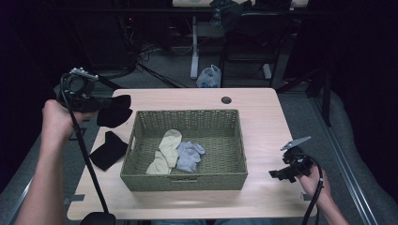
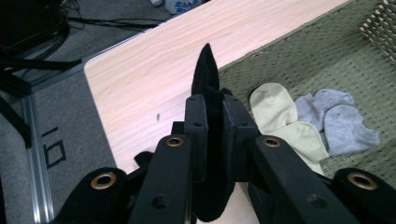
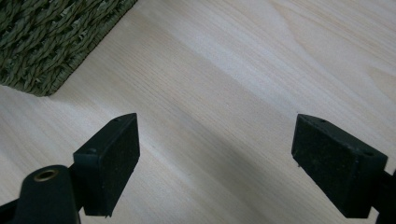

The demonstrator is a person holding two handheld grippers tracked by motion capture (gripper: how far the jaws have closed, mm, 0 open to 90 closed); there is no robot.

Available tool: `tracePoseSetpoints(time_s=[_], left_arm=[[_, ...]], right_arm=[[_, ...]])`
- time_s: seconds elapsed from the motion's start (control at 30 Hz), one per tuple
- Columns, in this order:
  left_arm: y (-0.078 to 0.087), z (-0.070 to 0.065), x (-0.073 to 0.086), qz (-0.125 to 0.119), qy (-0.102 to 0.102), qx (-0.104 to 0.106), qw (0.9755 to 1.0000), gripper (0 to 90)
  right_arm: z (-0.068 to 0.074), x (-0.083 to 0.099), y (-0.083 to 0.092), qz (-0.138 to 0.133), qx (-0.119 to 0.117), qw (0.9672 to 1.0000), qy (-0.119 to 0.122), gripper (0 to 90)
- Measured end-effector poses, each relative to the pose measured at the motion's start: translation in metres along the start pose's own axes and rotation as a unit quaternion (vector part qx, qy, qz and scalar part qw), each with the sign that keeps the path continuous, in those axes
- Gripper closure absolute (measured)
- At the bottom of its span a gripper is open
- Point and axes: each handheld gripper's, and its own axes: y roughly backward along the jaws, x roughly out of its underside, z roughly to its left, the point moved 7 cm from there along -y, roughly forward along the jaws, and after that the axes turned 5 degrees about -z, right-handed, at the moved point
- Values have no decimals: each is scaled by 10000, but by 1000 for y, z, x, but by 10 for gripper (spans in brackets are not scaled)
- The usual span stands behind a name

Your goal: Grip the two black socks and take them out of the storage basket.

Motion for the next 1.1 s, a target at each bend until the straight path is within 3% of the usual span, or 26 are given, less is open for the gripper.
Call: tracePoseSetpoints(time_s=[0.37,0.67,0.87,1.1], left_arm=[[-3,16,29,146,223,-89,9996,822],[-14,19,49,300,327,-26,9990,822],[-29,23,71,561,446,-65,9974,822],[-52,19,99,846,550,57,9949,821]], right_arm=[[0,0,0,2,-9,10000,0,146],[1,0,-1,-13,8,10000,18,146],[1,0,-1,-2,18,10000,14,146],[1,-1,-1,-21,21,10000,30,146]])
